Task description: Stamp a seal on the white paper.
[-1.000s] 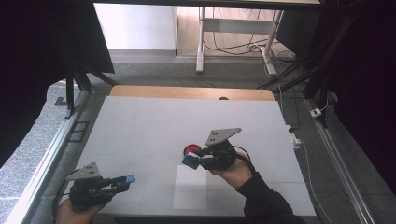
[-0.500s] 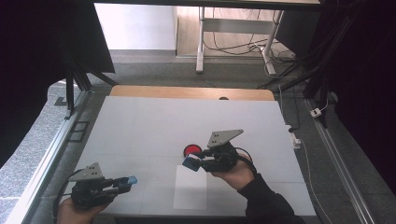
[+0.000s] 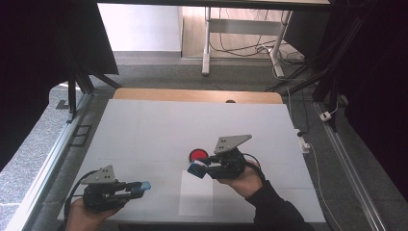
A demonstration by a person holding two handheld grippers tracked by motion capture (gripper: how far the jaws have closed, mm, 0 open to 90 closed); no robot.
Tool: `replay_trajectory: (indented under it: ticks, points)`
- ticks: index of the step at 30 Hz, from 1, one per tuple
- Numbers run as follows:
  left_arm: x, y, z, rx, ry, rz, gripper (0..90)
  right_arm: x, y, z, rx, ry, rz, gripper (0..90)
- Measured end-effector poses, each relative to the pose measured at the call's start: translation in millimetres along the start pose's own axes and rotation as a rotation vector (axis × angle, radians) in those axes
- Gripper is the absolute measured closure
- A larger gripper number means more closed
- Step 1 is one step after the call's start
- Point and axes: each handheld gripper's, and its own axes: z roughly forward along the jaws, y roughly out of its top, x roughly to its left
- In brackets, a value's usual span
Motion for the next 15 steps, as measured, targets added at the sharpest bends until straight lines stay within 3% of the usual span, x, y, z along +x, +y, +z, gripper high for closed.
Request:
replay_trajectory:
  ticks: [12, 15]
  points:
    - [4.9, 12.1, 17.4, -0.004, -0.075, 0.048, 68.5, 4.9, 3.5, -3.4, -0.008, 0.021, -0.017, 70.4]
    - [5.1, 14.7, 20.2, 0.001, -0.074, 0.063, 68.5, 5.2, 3.4, -3.8, -0.007, 0.022, -0.018, 70.5]
